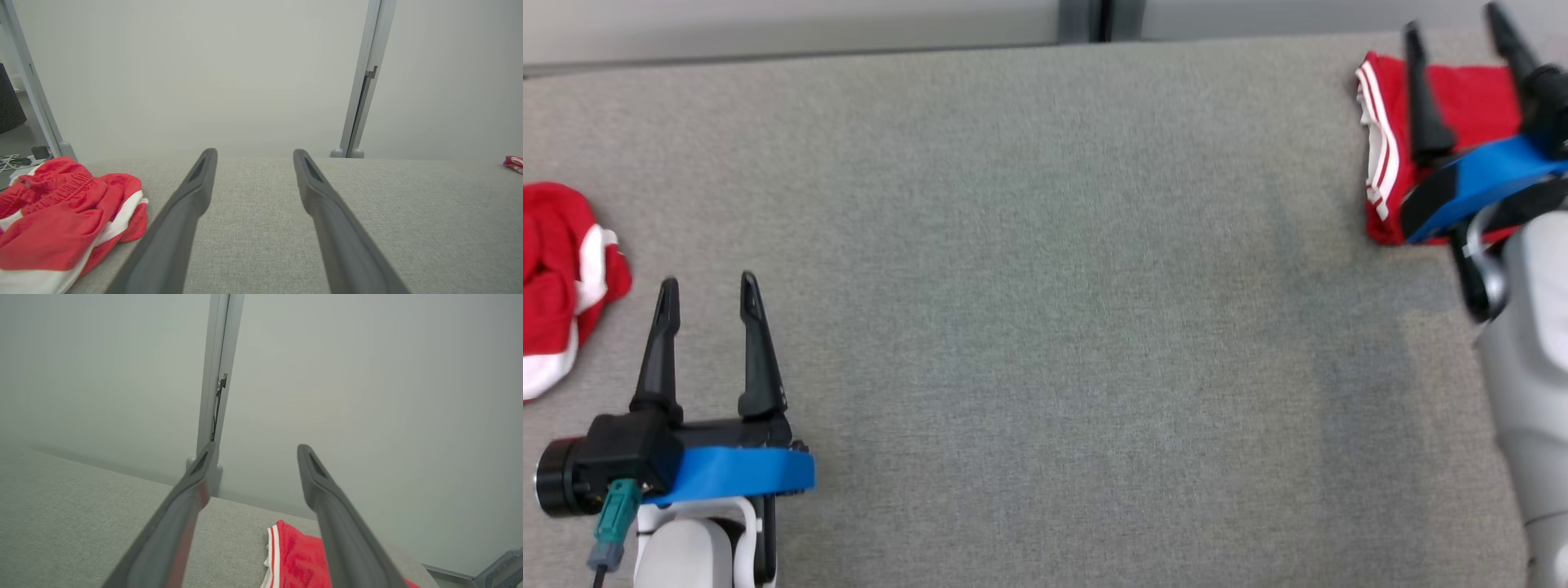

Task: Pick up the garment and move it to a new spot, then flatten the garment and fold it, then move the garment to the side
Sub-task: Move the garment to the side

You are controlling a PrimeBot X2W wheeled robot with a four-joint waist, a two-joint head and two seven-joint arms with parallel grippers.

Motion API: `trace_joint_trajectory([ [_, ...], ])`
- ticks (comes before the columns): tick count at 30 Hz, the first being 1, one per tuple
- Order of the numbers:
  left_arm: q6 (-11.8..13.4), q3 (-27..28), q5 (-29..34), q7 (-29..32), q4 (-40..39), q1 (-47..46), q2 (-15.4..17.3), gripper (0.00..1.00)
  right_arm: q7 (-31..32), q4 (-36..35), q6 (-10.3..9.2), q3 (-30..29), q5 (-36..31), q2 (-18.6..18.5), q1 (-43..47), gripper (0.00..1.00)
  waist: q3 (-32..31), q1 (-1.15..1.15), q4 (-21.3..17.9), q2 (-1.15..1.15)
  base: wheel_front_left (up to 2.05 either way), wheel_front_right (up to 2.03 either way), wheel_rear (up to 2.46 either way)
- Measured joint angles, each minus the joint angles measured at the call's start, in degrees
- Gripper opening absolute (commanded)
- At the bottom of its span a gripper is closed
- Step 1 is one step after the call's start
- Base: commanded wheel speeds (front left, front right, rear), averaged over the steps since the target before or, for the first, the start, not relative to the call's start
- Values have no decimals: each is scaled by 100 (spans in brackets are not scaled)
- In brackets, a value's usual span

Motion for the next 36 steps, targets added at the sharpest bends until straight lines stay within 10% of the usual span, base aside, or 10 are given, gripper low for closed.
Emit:
trace_joint_trajectory([
  [36,196,-153,-94,0,244,931,-96,100,642,-3099,0,-332,526,1187,4171,100,-1398,1,109,0,0,0,0],
])
